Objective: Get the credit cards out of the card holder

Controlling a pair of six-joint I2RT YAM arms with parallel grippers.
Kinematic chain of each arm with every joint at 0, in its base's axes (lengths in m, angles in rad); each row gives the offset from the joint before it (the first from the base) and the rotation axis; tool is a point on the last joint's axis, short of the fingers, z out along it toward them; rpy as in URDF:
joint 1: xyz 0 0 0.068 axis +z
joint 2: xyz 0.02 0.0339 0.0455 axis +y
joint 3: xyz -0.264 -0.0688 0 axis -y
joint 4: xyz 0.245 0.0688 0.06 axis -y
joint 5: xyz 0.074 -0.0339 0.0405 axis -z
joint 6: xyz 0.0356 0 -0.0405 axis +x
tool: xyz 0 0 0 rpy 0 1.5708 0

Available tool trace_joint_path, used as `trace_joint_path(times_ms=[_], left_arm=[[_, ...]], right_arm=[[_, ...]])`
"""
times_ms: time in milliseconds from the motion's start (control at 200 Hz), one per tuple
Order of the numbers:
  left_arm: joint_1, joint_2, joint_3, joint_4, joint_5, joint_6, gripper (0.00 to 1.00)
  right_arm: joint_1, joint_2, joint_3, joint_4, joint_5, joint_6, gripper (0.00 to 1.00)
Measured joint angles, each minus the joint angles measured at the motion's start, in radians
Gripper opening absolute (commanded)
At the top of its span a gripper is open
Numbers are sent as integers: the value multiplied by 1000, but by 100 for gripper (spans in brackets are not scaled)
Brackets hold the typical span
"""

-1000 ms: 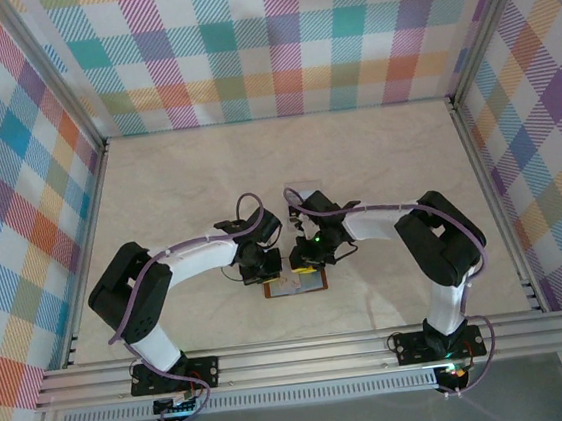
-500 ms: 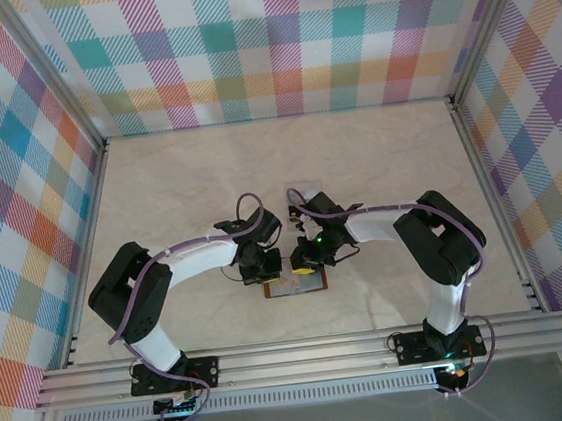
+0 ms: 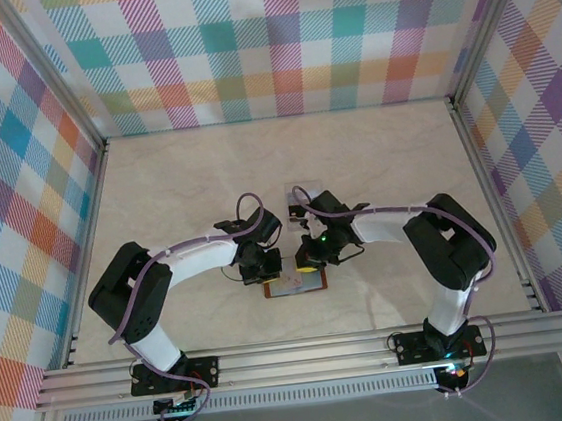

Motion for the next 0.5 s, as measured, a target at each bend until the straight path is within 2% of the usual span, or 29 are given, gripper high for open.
trace_joint_path(times_ms=[500], left_arm=[[0,8,26,-34,-24,11,7]], right_arm=[[-24,-138,-2,-150,84,-40,2]])
